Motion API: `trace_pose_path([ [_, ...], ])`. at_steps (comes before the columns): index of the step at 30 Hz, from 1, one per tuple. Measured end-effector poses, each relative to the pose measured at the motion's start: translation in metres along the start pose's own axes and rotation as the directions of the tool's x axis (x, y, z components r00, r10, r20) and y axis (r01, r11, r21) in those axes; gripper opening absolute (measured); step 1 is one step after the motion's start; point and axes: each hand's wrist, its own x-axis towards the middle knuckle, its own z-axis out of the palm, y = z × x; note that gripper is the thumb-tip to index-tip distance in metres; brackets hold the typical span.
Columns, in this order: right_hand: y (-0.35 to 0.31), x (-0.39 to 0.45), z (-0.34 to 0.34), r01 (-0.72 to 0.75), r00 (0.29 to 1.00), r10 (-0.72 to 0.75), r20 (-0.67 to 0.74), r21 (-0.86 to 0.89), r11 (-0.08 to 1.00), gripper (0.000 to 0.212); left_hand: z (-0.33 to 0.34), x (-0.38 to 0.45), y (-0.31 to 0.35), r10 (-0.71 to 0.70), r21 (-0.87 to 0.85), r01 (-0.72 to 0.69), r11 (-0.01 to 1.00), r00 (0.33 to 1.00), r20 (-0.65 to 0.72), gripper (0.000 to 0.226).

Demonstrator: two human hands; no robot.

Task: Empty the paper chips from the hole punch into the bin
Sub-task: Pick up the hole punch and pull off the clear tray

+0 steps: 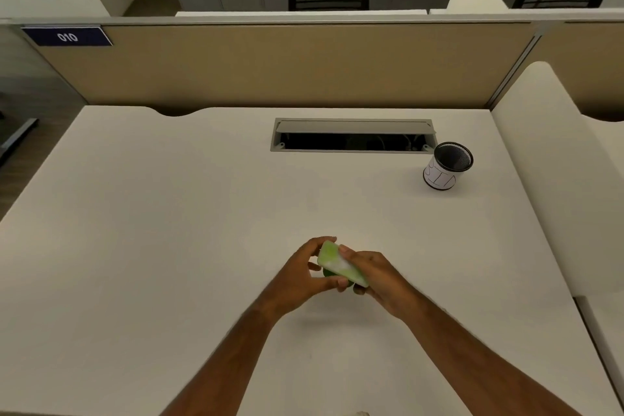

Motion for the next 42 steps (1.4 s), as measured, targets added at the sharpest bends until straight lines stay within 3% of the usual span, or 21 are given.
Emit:
trace_pose_path([
  [3,-0.003,-0.001,0.000,0.007,1.000,-0.007,0.005,0.006,1.000,0.059,-0.003,0.002,0.003,0.020,-0.046,-0.020,0.999,1.000,0.010,0.065],
  [9,-0.002,0.002,0.002,0.011,0.997,-0.011,-0.073,0.009,1.000,0.057,-0.006,0.004,0.002,-0.004,-0.149,0.010,0.989,0.999,0.040,0.058],
  [18,0.001,0.000,0.009,0.110,0.979,-0.138,-0.148,-0.182,0.977,0.040,0.003,0.004,-0.007,-0.065,-0.192,0.041,0.981,0.991,-0.120,0.025],
  [22,0.003,-0.002,0.014,0.214,0.948,-0.294,-0.122,-0.439,0.872,0.037,0.007,0.006,-0.007,-0.079,-0.213,0.042,0.976,0.982,-0.169,0.025],
  [27,-0.002,-0.011,0.025,0.321,0.885,-0.466,-0.002,-0.723,0.612,0.071,0.011,0.005,-0.003,-0.066,-0.236,0.021,0.972,0.980,-0.187,0.028],
  [33,-0.005,-0.013,0.031,0.335,0.802,-0.596,0.023,-0.844,0.419,0.061,0.013,0.004,0.001,-0.048,-0.243,-0.004,0.970,0.977,-0.209,0.030],
  [38,-0.005,-0.015,0.032,0.319,0.782,-0.621,0.056,-0.891,0.322,0.058,0.016,0.002,0.000,-0.035,-0.257,-0.029,0.966,0.970,-0.241,0.026],
  [42,-0.011,-0.019,0.033,0.342,0.779,-0.627,0.028,-0.856,0.386,0.047,0.020,0.001,0.002,-0.026,-0.259,-0.039,0.965,0.970,-0.243,0.029],
])
